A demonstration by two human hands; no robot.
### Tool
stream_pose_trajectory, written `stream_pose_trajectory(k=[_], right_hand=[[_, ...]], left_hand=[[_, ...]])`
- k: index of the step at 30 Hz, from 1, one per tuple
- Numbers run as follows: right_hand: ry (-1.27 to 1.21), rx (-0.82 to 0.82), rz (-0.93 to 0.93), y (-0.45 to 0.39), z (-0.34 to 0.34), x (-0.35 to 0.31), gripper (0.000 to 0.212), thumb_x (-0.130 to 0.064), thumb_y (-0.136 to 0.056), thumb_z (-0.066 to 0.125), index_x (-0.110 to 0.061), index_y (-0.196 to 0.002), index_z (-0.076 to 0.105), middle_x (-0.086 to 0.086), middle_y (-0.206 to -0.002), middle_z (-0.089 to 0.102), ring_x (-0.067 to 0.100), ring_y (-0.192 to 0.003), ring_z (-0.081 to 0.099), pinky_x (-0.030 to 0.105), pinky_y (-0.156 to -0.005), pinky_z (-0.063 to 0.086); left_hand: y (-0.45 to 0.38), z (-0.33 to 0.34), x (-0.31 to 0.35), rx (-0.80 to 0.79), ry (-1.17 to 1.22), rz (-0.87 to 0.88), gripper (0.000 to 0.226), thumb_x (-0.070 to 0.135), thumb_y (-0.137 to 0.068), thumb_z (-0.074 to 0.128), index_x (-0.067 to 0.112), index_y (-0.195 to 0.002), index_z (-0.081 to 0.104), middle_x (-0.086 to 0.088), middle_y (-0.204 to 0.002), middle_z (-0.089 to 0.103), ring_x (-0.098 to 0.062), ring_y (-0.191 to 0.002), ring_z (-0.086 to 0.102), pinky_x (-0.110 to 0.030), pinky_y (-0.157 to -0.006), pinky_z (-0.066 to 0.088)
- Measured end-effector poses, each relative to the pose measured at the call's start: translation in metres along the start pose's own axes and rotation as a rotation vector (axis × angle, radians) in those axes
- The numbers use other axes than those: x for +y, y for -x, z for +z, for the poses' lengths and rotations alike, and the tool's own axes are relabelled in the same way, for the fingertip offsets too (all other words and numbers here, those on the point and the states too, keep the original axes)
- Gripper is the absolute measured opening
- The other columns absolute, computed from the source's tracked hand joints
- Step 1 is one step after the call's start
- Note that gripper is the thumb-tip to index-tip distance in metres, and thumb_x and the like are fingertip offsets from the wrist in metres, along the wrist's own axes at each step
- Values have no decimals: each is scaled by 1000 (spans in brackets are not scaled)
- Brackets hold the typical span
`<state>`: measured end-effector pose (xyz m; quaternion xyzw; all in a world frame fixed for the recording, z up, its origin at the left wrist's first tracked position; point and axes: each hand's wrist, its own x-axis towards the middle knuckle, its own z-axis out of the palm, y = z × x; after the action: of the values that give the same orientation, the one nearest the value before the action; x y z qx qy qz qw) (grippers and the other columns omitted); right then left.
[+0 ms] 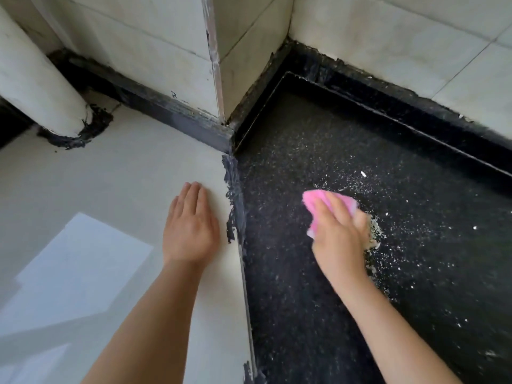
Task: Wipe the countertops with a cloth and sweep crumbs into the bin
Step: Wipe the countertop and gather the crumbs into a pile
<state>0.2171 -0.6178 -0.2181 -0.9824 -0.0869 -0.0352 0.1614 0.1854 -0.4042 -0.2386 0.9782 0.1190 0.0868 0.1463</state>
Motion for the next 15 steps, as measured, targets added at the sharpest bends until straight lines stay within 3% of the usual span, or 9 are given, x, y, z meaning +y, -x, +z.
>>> stream_pose_trajectory(k=[1,3,6,8,10,13,15], right_hand=[[-8,53,30,1,-8,12,54,7,-71,60,-20,-118,58,-7,-127,53,19,-114,39,16,-88,21],[-62,166,23,1,-17,17,38,-1,-78,50,-11,-112,62,-1,-123,57,17,-114,38,9,-91,15],[-140,233,-134,-3,-12,-23,41,-14,-78,39,-6,-111,62,3,-120,58,28,-104,49,22,-86,30],[-155,157,-206,-15,0,-58,40,-13,-74,45,-8,-109,63,5,-118,61,26,-95,45,33,-73,41],[-112,32,-233,-31,12,-83,42,-8,-70,57,-11,-112,62,5,-123,58,28,-97,42,37,-67,44],[-28,-205,-239,-55,21,-83,55,-9,-84,52,-20,-136,38,-3,-146,29,35,-122,29,42,-90,33],[5,-205,-162,-62,18,-60,57,-10,-86,48,-28,-137,31,-8,-146,23,32,-121,25,41,-94,29]], left_hand=[[0,-1,0,-5,-6,-6,53,18,-84,25,-14,-115,54,-31,-120,55,-47,-114,49,-52,-97,28],[0,-1,-1,0,-21,-17,52,19,-85,25,-13,-117,53,-30,-122,53,-47,-116,48,-50,-98,24],[0,-1,0,12,-31,-20,51,18,-86,26,-13,-117,52,-32,-126,49,-48,-118,45,-49,-98,24],[-1,0,-1,4,-36,-25,51,19,-86,26,-12,-117,52,-33,-127,48,-49,-119,44,-50,-98,26],[-1,0,-1,-17,-37,-37,53,21,-87,25,-11,-119,52,-31,-128,48,-47,-120,43,-50,-100,27],[-3,-2,1,-47,-12,-88,59,27,-88,19,-8,-123,49,-25,-133,46,-42,-126,40,-46,-104,25],[-4,-3,1,-52,-11,-92,60,28,-88,17,-7,-124,49,-25,-134,45,-42,-126,39,-44,-104,21]])
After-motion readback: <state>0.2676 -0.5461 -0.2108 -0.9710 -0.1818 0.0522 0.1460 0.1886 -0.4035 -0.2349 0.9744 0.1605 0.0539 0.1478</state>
